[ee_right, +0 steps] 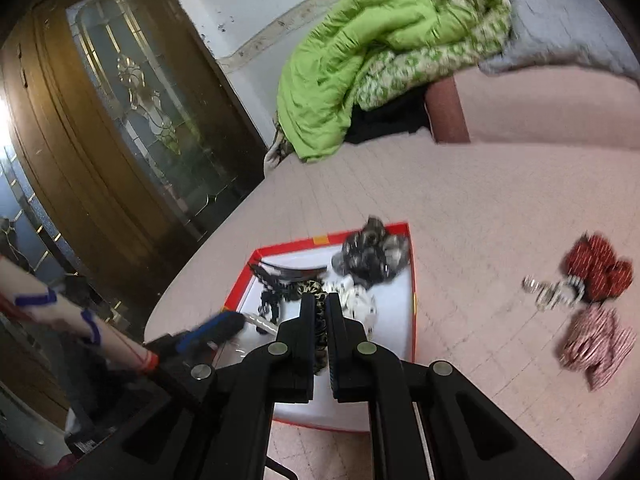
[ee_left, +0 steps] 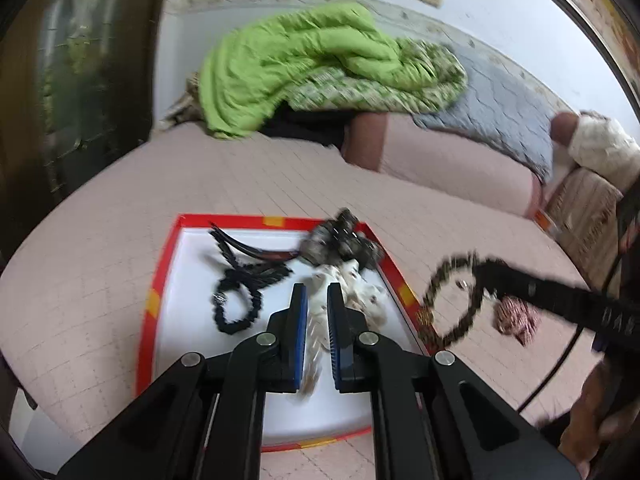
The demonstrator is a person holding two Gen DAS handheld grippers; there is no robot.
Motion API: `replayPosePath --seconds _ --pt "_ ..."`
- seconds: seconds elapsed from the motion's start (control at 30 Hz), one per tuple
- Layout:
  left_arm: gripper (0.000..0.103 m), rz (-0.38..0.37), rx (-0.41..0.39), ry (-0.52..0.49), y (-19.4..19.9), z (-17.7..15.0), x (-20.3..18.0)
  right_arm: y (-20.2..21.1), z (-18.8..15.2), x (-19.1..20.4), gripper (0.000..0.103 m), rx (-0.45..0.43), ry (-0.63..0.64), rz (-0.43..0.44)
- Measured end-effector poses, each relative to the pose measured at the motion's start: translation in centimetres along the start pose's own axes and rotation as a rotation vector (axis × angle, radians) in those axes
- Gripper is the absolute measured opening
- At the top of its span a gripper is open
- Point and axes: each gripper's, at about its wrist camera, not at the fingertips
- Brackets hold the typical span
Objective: Organize jewelry
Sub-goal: 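Carry the pearl bracelet with the left tool while the right tool carries the leopard bracelet to the tray, then lower both bracelets into the tray and open both tools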
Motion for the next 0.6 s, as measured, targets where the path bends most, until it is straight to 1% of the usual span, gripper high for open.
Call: replayPosePath --seconds 0.1,0.2,0.3,0.4,0.47,0.6 --pt "0.009 0.019 -0.016 0.032 0.0 0.3 -0.1 0.1 -0.8 -0.1 0.006 0.015 0.024 0.037" --pt "0.009 0.047 -0.027 0.012 -0.3 0.6 -0.8 1.2 -1.4 0.0 0.006 0.012 0.060 0.063" --pt "0.009 0.043 -0.019 0.001 -1.0 1.0 -1.4 1.6 -1.8 -0.2 0.006 0.011 0.077 0.089" --pt "0.009 0.058 -0.011 -0.004 -1.2 0.8 -1.1 1.3 -2.1 -1.1 0.006 0.027 0.060 0.103" --pt "0.010 0.058 0.004 0.015 -1.6 0.5 -0.5 0.9 -2.1 -1.7 0.006 0.035 0.040 0.113" --pt "0.009 0.047 0.040 0.070 -2.3 -0.1 1.2 -1.2 -2.4 -2.2 0.006 0.087 0.007 0.119"
Point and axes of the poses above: each gripper's, at about its wrist camera, not at the fingertips, and y roughly against the way its jaws point, x to its left, z to its top, and after that the axes turned 10 degrees about -y, right-handed
